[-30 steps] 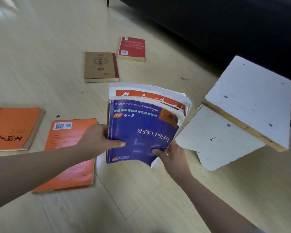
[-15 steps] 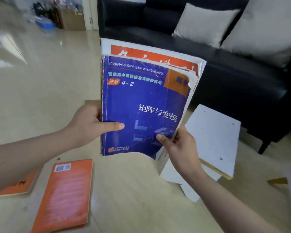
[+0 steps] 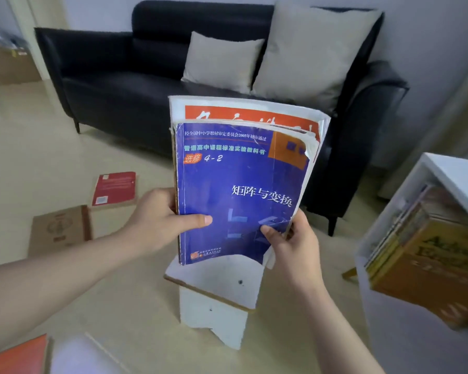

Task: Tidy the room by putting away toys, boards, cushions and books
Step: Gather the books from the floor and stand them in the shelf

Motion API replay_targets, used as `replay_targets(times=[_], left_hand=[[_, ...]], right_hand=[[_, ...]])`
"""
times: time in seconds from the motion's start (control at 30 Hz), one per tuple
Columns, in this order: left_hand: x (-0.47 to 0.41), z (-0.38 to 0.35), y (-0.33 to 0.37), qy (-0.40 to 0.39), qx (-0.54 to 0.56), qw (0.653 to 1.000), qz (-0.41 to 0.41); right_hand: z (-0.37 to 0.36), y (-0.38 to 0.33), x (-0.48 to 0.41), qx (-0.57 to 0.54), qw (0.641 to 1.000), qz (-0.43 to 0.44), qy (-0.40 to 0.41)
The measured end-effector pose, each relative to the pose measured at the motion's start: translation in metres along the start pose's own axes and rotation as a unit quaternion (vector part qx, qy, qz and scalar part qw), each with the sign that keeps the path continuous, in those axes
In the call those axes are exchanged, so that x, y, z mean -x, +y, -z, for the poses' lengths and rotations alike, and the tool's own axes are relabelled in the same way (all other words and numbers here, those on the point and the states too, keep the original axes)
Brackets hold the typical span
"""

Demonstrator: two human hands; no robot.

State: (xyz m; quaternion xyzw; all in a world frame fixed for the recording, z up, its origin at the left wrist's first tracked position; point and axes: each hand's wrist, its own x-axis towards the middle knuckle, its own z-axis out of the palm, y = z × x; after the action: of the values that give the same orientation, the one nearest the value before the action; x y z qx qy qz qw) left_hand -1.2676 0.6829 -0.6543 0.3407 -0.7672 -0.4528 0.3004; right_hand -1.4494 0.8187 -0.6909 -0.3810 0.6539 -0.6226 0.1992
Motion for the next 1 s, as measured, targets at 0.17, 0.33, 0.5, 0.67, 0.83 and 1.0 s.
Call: replay_targets(times=[0.17,0.33,0.5,0.67,0.83,1.0], left_hand=[[-0.032,-0.048,0.012,-0.047,0.007,0.999,-0.006],[-0.055,-0.087,0.009,-0.095,0.006,0.995,-0.014],[-0.068,-0.139,0.005,-0.151,0.022,0.988,-0.026],[-0.072,-0.186,0.009,-0.208,-0.060,0.974,-0.064],[-0.079,-0.215,0.009,-0.267,-0.149,0.947,-0.101],[-0.084,-0.242,0.009,-0.307,-0.167,0.927,-0.137]], right_hand=[[0.037,0.020,-0.013,0.024,0.997,-0.020,0.064],[0.057,0.039,-0.016,0.038,0.988,-0.042,0.144],[0.088,0.063,-0.009,0.129,0.961,-0.076,0.232],[0.118,0.079,0.000,0.256,0.909,-0.114,0.309],[0.135,0.086,0.013,0.317,0.869,-0.174,0.336],[0.140,0.102,0.016,0.280,0.846,-0.204,0.406]])
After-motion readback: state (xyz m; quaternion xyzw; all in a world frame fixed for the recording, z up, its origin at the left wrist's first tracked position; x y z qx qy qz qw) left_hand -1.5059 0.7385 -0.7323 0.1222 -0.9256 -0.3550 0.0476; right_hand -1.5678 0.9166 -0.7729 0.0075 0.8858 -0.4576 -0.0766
